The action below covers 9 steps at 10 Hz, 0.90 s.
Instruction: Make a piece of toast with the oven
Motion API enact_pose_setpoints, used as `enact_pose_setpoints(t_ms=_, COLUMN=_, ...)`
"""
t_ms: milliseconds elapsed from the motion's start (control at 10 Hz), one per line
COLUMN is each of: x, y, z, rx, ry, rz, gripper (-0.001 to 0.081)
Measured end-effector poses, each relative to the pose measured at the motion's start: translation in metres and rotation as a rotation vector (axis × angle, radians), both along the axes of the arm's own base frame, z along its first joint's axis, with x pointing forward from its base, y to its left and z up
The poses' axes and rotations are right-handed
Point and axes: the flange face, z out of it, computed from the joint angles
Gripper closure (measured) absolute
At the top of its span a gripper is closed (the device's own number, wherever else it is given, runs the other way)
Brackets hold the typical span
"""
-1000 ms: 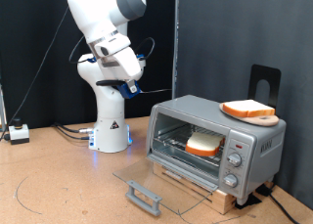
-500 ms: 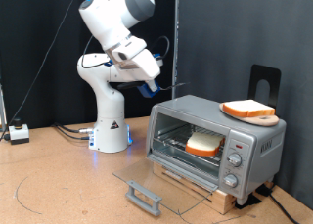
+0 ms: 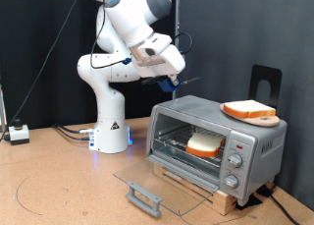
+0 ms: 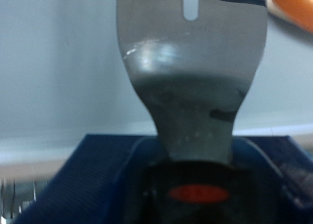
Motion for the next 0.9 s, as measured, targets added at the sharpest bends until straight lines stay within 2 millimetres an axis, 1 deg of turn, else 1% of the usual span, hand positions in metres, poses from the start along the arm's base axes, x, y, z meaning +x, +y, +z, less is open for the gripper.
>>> enact_pose_setpoints(t_ms=300, x=-0.018, y=0.039, z=0.004, rx=-0.007, ry=0.004, rz=0.024, gripper=0.0407)
enact_pose_setpoints(t_ms=500, x=-0.031, y=0.065, z=0.002, rx=-0.043, ry=0.024, rz=0.027, gripper=0.0407)
enact_pose_setpoints(t_ms=700, x=-0.045, y=0.09, z=-0.01, rx=-0.115, ry=0.056, rz=0.016, gripper=0.0407)
enact_pose_setpoints(t_ms=900, x=-0.054, y=0.112, z=-0.028, rx=-0.152, ry=0.059, rz=-0.009, gripper=0.0407)
